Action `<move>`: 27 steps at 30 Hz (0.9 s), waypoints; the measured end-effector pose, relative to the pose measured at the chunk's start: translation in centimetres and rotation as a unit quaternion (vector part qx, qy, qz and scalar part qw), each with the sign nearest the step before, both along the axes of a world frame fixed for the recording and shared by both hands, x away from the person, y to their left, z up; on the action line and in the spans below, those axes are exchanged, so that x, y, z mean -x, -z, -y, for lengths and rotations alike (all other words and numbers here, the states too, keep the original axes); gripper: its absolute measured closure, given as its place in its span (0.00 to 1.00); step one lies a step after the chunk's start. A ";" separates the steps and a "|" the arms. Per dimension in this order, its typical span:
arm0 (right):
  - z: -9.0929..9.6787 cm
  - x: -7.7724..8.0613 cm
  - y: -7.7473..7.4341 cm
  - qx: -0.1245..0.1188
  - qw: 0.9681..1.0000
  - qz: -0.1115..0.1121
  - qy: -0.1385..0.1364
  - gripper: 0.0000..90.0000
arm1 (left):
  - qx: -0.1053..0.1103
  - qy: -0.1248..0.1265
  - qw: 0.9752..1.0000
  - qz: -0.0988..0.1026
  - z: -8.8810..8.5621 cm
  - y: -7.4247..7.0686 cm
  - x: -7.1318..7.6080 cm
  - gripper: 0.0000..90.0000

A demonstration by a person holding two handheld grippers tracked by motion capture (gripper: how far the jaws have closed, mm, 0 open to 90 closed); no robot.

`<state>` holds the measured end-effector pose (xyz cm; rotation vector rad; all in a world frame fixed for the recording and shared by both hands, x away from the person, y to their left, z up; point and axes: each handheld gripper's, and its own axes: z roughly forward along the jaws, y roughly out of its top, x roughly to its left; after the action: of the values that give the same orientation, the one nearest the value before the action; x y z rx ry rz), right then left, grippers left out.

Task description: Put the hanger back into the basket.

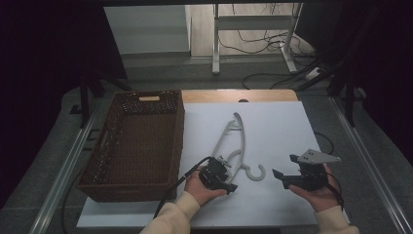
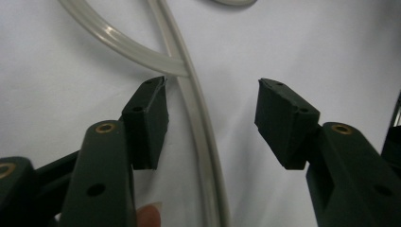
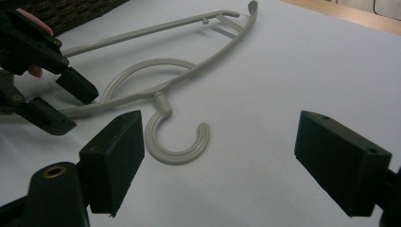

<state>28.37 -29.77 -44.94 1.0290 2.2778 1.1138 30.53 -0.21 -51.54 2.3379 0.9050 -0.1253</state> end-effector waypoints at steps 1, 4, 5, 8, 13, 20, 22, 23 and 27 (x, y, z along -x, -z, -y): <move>0.0 0.0 0.0 0.000 1.000 0.000 0.000 0.18 | 0.003 -0.003 1.000 -0.001 0.1 0.0 0.0 0.51; 0.0 0.0 0.0 0.001 1.000 -0.001 0.001 0.18 | 0.004 0.002 1.000 -0.005 0.2 0.2 0.1 0.54; 0.0 0.0 0.0 0.001 1.000 -0.001 0.001 0.18 | 0.001 0.005 1.000 -0.003 0.3 0.2 0.1 0.55; 0.0 0.0 0.0 0.002 1.000 -0.001 0.004 0.19 | 0.002 0.003 1.000 -0.005 0.2 0.2 0.0 0.57; 0.1 0.0 0.0 0.002 1.000 -0.001 0.006 0.19 | -0.004 -0.003 1.000 -0.008 0.3 0.2 -0.1 0.61; 0.3 -0.2 0.0 0.002 1.000 -0.006 0.016 0.19 | -0.003 -0.004 1.000 -0.004 0.2 0.2 0.0 0.62; 0.3 -0.2 0.0 0.000 1.000 -0.005 0.018 0.19 | -0.003 -0.004 1.000 -0.005 0.2 0.2 0.0 0.62; 0.3 -0.2 0.0 0.001 1.000 -0.004 0.021 0.19 | -0.002 -0.005 1.000 -0.005 0.2 0.3 0.0 0.62; 0.5 -0.2 -0.1 -0.001 1.000 -0.002 0.031 0.20 | -0.005 -0.007 1.000 0.002 0.3 0.3 0.1 0.63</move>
<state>28.58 -30.25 -44.82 1.0954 2.2324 1.0909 30.39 -0.49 -51.83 2.3409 0.9213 -0.1106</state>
